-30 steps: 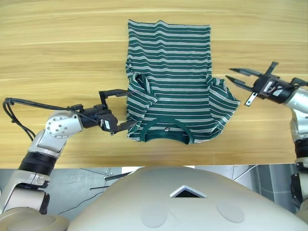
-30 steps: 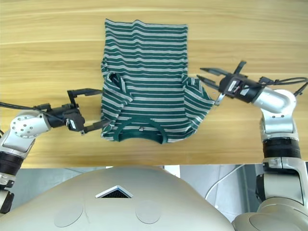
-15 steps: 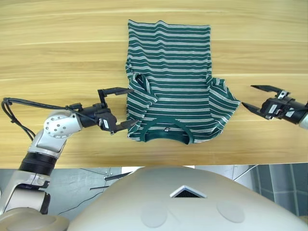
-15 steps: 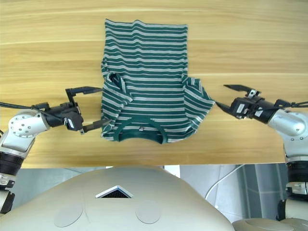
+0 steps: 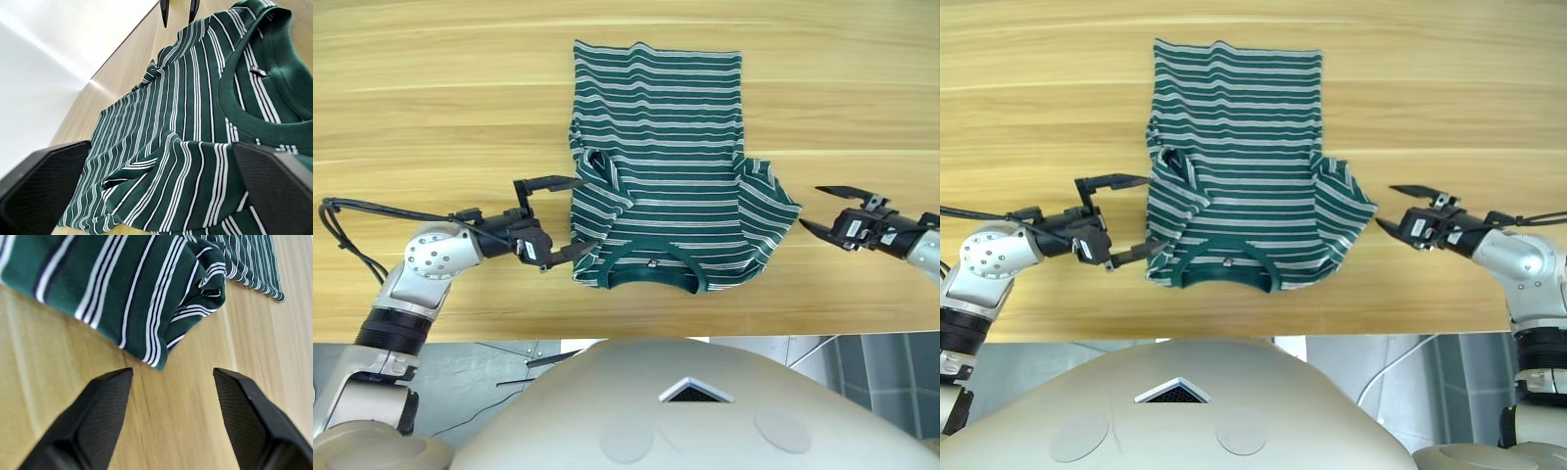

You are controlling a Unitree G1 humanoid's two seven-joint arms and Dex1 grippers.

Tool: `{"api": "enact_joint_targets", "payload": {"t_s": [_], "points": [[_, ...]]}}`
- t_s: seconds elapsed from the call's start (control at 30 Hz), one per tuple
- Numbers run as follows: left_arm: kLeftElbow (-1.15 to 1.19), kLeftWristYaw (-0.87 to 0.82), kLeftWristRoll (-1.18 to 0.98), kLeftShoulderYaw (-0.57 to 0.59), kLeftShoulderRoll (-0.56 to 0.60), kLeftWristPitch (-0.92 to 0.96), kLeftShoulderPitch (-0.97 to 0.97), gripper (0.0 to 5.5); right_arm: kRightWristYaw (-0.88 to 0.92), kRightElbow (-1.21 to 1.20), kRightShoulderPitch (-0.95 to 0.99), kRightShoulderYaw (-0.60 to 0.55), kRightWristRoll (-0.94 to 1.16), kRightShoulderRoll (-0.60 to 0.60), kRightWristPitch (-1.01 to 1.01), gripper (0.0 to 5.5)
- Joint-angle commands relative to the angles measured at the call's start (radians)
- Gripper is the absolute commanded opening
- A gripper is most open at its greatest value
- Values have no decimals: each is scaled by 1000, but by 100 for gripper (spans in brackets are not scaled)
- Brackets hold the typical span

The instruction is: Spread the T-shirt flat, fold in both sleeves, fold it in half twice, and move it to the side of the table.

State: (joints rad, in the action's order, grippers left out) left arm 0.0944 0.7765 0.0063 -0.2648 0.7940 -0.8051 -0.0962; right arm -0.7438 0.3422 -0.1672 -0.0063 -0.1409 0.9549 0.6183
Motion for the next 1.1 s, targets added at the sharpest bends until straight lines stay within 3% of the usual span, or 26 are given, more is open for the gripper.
{"api": "enact_joint_targets", "payload": {"t_s": [0.03,0.13,0.6,1.1], "points": [[4,9,6,6,2,-3,11,540,-7,11,23,30,-9,-14,0,305],[4,5,10,7,0,-4,11,540,-13,21,51,55,-6,-31,7,276],[5,0,17,7,-7,-5,8,540,1,64,69,85,-5,-32,53,8],[0,3,20,4,-19,2,9,540,22,-20,103,54,53,-55,96,3]]}}
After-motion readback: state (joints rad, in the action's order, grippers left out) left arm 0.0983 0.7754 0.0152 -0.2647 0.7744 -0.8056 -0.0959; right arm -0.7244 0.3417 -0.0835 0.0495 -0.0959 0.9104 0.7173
